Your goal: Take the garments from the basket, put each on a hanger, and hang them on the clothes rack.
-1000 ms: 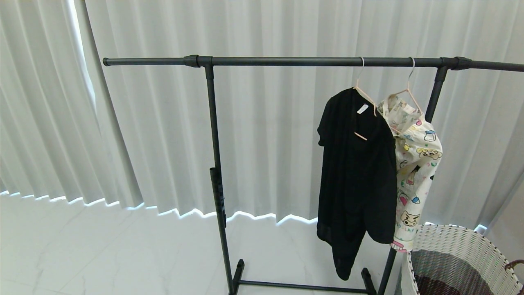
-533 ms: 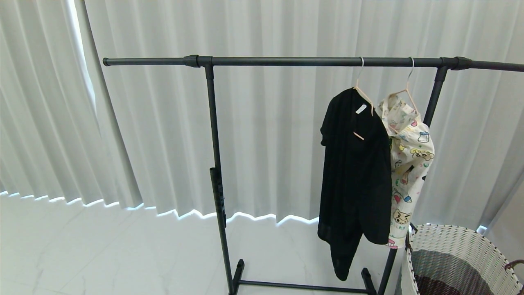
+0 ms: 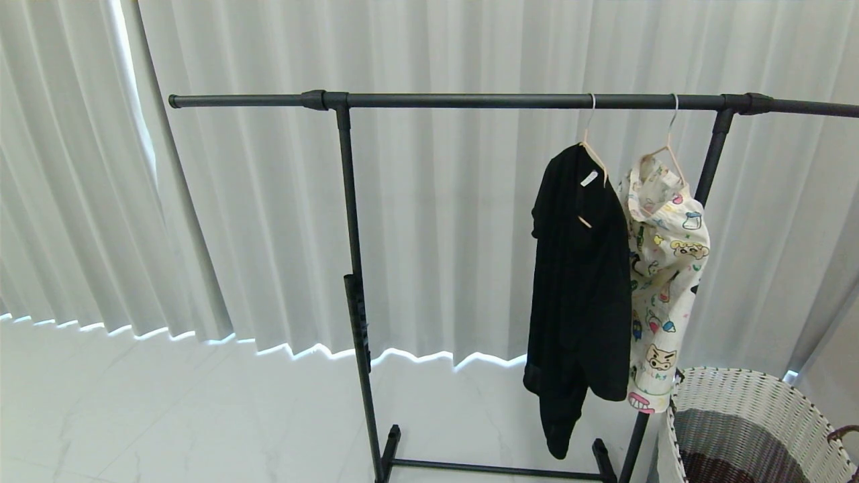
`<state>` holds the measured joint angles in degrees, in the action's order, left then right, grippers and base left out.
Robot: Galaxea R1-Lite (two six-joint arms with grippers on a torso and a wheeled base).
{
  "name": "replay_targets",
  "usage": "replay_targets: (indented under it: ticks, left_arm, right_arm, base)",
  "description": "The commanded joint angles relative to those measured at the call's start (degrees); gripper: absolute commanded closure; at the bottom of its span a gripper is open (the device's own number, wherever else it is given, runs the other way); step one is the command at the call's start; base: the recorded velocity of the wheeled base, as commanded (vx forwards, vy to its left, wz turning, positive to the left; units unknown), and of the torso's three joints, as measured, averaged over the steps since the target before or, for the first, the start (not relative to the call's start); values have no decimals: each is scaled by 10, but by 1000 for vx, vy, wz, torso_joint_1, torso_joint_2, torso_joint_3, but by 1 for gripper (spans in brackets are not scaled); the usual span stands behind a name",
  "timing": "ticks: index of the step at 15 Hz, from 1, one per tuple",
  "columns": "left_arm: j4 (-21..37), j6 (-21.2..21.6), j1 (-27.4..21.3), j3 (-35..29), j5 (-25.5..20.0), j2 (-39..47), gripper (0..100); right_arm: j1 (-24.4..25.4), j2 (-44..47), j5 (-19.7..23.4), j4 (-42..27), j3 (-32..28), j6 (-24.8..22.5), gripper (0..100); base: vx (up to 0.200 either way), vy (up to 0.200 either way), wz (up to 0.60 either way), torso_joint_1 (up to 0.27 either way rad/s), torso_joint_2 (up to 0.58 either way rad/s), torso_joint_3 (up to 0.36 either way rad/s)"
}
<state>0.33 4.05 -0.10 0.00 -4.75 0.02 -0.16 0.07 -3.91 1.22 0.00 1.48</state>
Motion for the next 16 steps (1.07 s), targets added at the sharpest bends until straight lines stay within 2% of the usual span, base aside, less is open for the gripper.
replay_targets:
  ticks: [1,16]
  left_arm:
    - [0,0,0,0,0,0,0]
    - [-2,0,1,0,0,0,0]
  right_arm:
    - [0,-1,0,0,0,0,0]
    - [0,-1,0,0,0,0,0]
  base:
    - [0,0,0,0,0,0]
    - [0,0,0,0,0,0]
